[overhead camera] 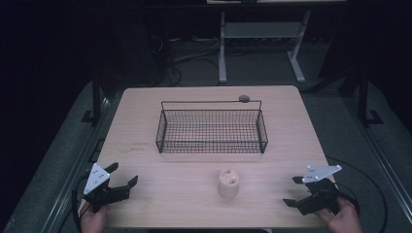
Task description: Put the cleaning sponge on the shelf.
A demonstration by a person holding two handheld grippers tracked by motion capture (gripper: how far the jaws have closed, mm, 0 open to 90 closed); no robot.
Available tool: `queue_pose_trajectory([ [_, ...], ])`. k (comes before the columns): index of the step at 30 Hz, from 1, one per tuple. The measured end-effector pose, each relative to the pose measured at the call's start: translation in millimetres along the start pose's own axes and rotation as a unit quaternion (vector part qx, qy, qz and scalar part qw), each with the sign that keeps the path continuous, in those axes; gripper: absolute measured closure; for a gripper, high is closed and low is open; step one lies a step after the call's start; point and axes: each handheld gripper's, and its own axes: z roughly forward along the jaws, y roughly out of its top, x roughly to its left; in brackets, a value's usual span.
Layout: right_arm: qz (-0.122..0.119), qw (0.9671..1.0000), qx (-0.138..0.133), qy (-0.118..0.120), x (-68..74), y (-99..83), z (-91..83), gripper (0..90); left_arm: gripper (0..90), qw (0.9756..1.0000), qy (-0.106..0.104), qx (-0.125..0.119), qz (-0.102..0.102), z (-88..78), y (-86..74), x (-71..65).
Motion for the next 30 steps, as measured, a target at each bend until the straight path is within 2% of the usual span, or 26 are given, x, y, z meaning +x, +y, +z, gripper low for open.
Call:
queue_pose_trajectory([
  [7, -0.013, 0.9997, 0.015, 0.013, -2.7, 13.4, 1.4, 14.7, 14.0, 1.0, 0.003, -0.001, -0.004, -0.4, -0.6, 1.6],
  [10, -0.028, 0.999, 0.027, 0.023, -3.7, 25.9, 4.1, 14.7, 13.9, 1.0, 0.002, 0.0, -0.002, -0.3, 0.2, 1.1],
  [16, -0.048, 0.9973, 0.047, 0.029, -2.2, 46.8, 4.9, 14.7, 13.9, 1.0, -0.001, -0.001, -0.003, -0.7, -0.3, 1.1],
  [19, -0.055, 0.9968, 0.049, 0.031, -0.9, 51.5, 5.2, 14.7, 14.0, 1.0, 0.0, -0.002, -0.002, -1.2, -0.4, 0.7],
  [20, -0.064, 0.996, 0.051, 0.034, 0.6, 57.3, 5.3, 14.7, 14.0, 1.0, 0.0, -0.002, -0.002, -1.3, -0.4, 0.8],
  [30, -0.083, 0.9937, 0.061, 0.045, 1.1, 72.8, 9.2, 14.7, 13.9, 1.0, 0.001, -0.002, -0.003, -1.4, -0.6, 2.3],
])
